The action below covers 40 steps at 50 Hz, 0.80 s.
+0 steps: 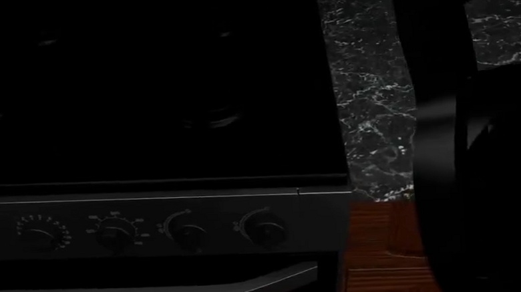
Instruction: Press the stop button on the microwave
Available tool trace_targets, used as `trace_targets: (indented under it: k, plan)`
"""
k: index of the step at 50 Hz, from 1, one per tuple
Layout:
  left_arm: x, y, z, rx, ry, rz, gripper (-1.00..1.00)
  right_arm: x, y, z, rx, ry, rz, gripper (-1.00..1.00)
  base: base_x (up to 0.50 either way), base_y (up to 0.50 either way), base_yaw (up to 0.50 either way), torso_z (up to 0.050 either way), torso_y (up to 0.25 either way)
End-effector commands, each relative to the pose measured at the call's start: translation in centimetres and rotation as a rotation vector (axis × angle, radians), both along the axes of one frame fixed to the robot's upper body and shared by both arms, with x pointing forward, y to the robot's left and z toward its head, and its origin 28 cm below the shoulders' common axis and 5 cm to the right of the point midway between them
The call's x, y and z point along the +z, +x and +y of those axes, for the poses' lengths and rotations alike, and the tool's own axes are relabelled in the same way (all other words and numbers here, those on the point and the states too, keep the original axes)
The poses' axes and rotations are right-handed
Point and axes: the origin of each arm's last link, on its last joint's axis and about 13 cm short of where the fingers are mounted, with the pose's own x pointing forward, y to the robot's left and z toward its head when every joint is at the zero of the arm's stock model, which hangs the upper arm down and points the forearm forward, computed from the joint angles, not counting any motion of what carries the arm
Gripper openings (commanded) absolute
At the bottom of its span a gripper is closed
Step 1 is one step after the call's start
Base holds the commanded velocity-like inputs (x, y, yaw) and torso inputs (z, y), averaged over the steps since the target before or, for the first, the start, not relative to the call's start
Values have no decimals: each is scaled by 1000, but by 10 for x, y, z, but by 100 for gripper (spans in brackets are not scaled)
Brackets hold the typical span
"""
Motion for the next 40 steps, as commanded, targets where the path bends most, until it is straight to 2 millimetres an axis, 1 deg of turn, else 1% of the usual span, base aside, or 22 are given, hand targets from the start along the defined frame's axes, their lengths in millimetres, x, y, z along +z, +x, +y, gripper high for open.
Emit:
trace_targets:
  k: [1, 13, 16, 18, 20, 24, 25, 31, 32, 35, 36, 40]
  plan:
    - [0, 0, 0, 0, 0, 1, 100, 5, -4, 0, -11, -4, -9, 100, 0, 0, 0, 50, 98]
    - [0, 0, 0, 0, 0, 1, 100, 8, -10, 4, 9, -14, -22, 100, 0, 0, 0, 50, 97]
    - [0, 0, 0, 0, 0, 1, 100, 16, -14, 5, -12, -18, -44, 100, 0, 0, 0, 50, 98]
    - [0, 0, 0, 0, 0, 1, 100, 21, -21, 6, -8, -11, -61, 100, 0, 0, 0, 50, 97]
    - [0, 0, 0, 0, 0, 1, 100, 24, -25, 3, -14, -3, -74, 100, 0, 0, 0, 50, 98]
    - [0, 0, 0, 0, 0, 1, 100, 27, -26, 1, -18, 12, -100, 100, 0, 0, 0, 50, 98]
    - [0, 0, 0, 0, 0, 1, 100, 28, -28, 2, 27, 23, -108, 100, 0, 0, 0, 50, 96]
    - [0, 0, 0, 0, 0, 1, 100, 29, -25, 3, 52, 63, -133, 100, 0, 0, 0, 50, 97]
    - [0, 0, 0, 0, 0, 1, 100, 30, -24, 4, 80, 71, -143, 100, 0, 0, 0, 50, 98]
    - [0, 0, 0, 0, 0, 1, 100, 28, -22, 6, 87, 55, -148, 100, 0, 0, 0, 50, 98]
    - [0, 0, 0, 0, 0, 1, 100, 29, -21, 7, 120, 69, -152, 100, 0, 0, 0, 50, 98]
    - [0, 0, 0, 0, 0, 1, 100, 27, -20, 9, 139, 56, -142, 100, 460, -44, 0, 50, 98]
